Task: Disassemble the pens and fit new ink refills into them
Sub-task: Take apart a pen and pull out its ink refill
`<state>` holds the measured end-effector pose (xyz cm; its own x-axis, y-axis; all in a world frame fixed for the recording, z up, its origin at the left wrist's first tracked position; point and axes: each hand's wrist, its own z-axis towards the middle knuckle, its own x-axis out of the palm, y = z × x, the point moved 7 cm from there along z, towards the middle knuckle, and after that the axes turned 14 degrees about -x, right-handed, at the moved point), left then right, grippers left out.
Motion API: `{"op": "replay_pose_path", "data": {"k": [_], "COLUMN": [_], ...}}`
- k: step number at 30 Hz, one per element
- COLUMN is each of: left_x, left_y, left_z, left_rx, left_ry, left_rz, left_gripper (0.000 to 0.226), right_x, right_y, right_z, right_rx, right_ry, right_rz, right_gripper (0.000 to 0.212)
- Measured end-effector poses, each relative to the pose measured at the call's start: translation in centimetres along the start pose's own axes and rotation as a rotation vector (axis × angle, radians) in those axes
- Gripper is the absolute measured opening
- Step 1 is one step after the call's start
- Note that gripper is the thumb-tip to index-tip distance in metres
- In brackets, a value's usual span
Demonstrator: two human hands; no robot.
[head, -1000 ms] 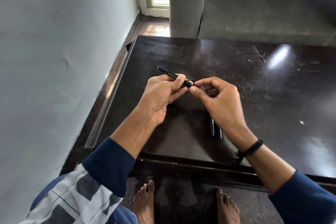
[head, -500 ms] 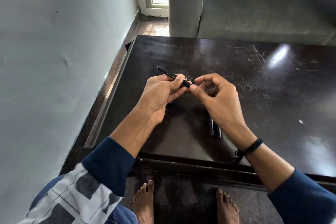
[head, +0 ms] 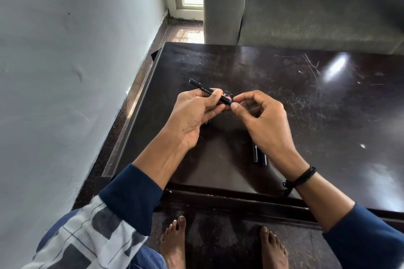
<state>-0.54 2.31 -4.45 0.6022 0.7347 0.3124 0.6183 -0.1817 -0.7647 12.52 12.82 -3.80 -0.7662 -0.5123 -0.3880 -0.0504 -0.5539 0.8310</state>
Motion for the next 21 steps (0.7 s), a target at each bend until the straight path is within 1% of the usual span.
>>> {"op": "replay_pose_path", "data": {"k": [1,8,12,16,21], "left_x": [0.03,-0.08,-0.08,-0.08,-0.12], "left_y": [0.01,-0.08,-0.16,-0.09,-0.10], "left_z": [-0.03,0.06,0.03,0.07,0.15], "left_rx": [0.000,0.007,0.009,0.007,0.009], "left_ry": [0.002,-0.011,-0.002,-0.004,-0.010], "left_rz": [0.002,-0.009,0.005,0.005,-0.003], "left_gripper": [0.015,0.017,0.012,0.014,0.011], "right_x": [-0.06,0.10,0.22,0.00,0.13], "right_y": [0.01,-0.06,-0.26,-0.26,-0.05], "right_z": [0.06,-0.05,0.01,0.10,0.04], "right_rx": [0.001,-0.008,0.013,0.020,0.011], "right_ry": [-0.005,0.019,0.012,0.006,0.018], "right_rz": [-0.007,-0.011,-0.004,-0.007,0.009], "right_gripper": [0.009,0.018,0.005,0.009,0.019]}}
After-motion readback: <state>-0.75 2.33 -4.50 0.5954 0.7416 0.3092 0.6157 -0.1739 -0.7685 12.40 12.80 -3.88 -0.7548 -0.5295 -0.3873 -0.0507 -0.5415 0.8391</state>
